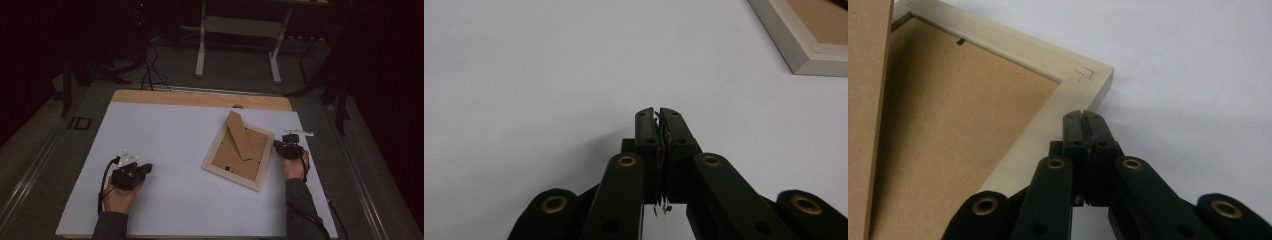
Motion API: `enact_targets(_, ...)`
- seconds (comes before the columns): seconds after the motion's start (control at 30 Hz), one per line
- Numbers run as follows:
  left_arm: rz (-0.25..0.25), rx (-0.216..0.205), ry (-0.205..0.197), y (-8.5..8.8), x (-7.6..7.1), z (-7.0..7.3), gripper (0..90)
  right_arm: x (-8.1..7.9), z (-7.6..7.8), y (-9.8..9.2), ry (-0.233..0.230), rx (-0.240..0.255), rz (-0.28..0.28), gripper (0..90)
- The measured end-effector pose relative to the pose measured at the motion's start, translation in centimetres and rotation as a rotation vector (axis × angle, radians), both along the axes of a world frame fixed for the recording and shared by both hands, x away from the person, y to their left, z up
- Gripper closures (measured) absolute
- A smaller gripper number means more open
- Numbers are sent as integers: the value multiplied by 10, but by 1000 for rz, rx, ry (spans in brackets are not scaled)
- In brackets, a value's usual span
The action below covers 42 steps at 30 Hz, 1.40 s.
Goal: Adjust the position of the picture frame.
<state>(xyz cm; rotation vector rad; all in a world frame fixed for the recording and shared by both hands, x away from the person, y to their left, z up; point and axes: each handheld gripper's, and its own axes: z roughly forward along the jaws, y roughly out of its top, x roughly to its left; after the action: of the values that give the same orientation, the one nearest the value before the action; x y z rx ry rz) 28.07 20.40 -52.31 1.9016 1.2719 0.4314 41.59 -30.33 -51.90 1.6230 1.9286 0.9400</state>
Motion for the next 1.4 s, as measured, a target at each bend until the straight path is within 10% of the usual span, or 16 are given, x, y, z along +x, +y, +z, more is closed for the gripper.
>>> enact_targets(0.53, -141, -44, 25, -37, 8, 0, 866, 10, -3, 0, 33, 5, -34, 878)
enact_targets(1.4, -265, 10, 51, -129, 53, -12, 900, 15, 1, 5, 53, -4, -22, 882)
